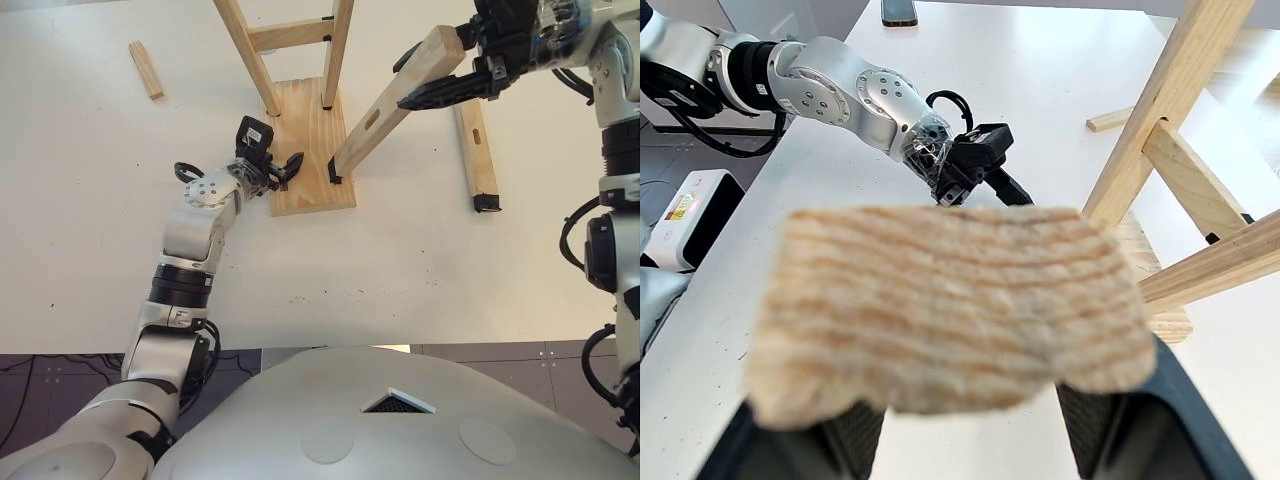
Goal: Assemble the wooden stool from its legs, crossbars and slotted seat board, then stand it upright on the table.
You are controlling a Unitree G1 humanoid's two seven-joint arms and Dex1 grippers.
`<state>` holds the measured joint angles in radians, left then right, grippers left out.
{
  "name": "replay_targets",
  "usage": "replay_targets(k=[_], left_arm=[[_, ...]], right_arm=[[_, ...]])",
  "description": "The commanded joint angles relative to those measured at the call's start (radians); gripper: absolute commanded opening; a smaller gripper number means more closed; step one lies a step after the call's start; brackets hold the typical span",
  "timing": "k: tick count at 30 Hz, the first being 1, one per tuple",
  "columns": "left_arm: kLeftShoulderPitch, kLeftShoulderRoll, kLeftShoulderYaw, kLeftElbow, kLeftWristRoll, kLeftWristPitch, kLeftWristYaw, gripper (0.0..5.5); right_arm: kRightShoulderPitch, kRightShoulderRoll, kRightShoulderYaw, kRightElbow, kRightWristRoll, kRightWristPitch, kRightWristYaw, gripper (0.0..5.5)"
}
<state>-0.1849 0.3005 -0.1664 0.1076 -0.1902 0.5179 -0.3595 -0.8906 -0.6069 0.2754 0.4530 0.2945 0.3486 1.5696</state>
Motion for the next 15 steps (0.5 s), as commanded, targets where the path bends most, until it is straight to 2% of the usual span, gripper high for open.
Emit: replay_targets(k=[1, 15], left_arm=[[0.067, -0.02, -0.024, 0.072, 0.033, 0.043, 0.006, 3.5], [0.075, -0.041, -0.003, 0.077, 0.057, 0.024, 0.016, 3.5]], right_arm=[[-0.028, -0.019, 0.025, 0.03, -0.047, -0.005, 0.032, 2.04], [-0.04, -0.048, 0.05, 0.031, -0.06, -0.006, 0.041, 2.04]])
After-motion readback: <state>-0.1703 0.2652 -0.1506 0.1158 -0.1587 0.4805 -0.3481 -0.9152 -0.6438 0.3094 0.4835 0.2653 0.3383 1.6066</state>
